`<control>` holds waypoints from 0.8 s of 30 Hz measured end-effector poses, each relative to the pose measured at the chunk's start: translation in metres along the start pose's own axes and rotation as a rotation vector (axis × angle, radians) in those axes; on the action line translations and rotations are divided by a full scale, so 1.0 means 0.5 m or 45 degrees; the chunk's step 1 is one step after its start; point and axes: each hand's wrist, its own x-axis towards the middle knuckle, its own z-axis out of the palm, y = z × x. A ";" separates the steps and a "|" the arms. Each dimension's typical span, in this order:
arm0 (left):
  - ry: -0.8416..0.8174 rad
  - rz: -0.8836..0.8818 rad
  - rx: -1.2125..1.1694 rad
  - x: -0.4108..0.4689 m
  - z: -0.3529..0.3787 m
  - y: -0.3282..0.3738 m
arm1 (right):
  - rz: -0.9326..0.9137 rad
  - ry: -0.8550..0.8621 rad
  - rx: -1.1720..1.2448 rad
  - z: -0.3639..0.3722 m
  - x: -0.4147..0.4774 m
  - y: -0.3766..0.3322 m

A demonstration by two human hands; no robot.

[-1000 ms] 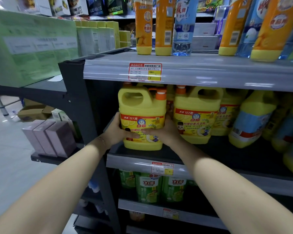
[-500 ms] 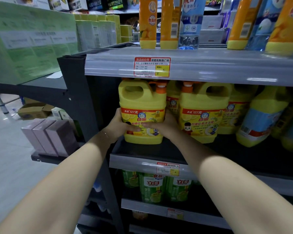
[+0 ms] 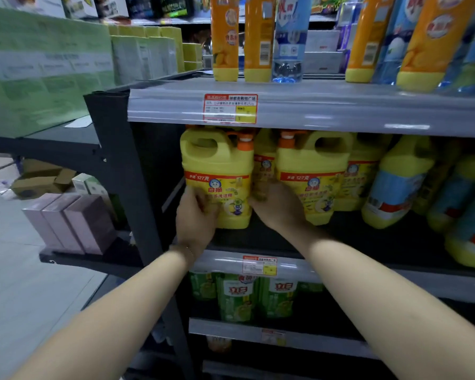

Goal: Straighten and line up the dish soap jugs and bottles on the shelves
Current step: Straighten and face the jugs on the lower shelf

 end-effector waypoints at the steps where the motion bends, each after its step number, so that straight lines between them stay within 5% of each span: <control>1: -0.077 0.076 0.005 -0.010 0.014 0.016 | 0.003 0.050 -0.077 -0.019 -0.005 0.015; 5: -0.462 0.356 0.060 -0.035 0.093 0.086 | 0.192 0.304 -0.019 -0.086 -0.016 0.091; 9: -0.788 0.153 -0.078 -0.063 0.181 0.146 | 0.394 0.504 0.405 -0.126 -0.002 0.164; 14: -0.630 -0.094 -0.190 -0.084 0.233 0.194 | 0.476 0.049 0.914 -0.116 0.043 0.224; 24: -0.410 -0.111 -0.038 -0.099 0.223 0.178 | 0.147 0.207 0.845 -0.048 0.031 0.193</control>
